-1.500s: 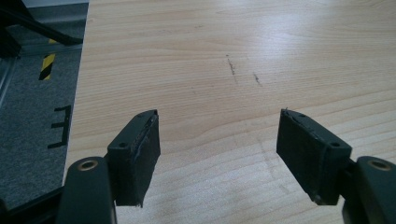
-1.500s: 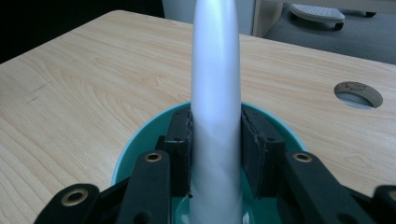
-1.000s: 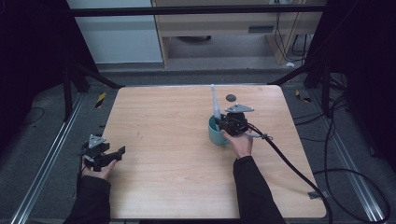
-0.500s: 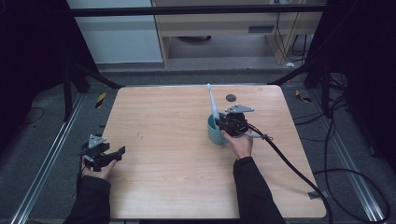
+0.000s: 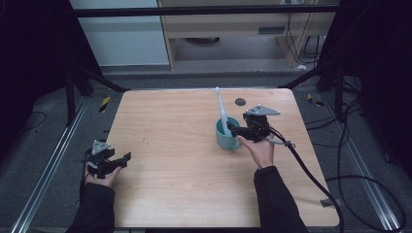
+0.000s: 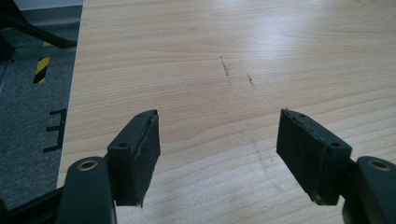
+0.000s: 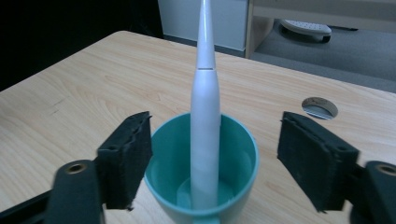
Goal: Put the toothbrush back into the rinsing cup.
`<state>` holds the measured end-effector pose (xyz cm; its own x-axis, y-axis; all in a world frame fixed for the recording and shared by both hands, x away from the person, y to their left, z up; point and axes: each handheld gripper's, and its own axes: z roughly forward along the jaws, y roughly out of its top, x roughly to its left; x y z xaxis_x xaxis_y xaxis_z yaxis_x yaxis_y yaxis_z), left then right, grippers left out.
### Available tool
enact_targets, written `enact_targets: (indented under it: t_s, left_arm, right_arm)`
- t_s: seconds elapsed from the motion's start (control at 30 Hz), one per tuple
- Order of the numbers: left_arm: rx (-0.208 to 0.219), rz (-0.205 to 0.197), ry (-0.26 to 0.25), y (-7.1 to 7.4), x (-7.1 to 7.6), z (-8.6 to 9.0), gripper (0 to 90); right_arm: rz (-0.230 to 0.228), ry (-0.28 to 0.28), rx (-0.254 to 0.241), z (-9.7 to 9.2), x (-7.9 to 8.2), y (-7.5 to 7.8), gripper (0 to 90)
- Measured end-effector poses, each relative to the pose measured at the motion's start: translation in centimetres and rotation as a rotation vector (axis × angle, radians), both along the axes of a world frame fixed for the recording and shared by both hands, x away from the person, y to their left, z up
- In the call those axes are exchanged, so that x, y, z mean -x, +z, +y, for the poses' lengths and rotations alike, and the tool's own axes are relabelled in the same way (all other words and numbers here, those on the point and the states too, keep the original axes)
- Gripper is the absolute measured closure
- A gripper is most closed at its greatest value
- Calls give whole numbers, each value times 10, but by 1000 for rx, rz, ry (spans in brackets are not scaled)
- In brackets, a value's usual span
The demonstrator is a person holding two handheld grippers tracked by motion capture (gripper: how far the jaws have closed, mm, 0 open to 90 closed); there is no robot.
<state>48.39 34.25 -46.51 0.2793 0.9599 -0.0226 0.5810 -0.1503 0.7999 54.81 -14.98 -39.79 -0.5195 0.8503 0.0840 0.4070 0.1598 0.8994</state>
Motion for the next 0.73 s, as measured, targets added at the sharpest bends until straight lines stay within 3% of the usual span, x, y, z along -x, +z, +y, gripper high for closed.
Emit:
enact_targets:
  t_s: [0.17, 0.3, 0.47, 0.73]
  left_arm:
    - [1, 1, -6, 0, 0, 0, 318]
    - [3, 7, -17, 0, 0, -1, 350]
    - [2, 9, -24, 1, 1, -2, 387]
    - [4, 13, -24, 0, 0, -2, 391]
  right_arm:
    - [13, 0, -5, -12, 12, 0, 192]
    - [22, -4, 21, -23, 25, -4, 168]
    - [40, -7, 32, -38, 41, -15, 150]
    - [69, -46, 62, -64, 52, -30, 135]
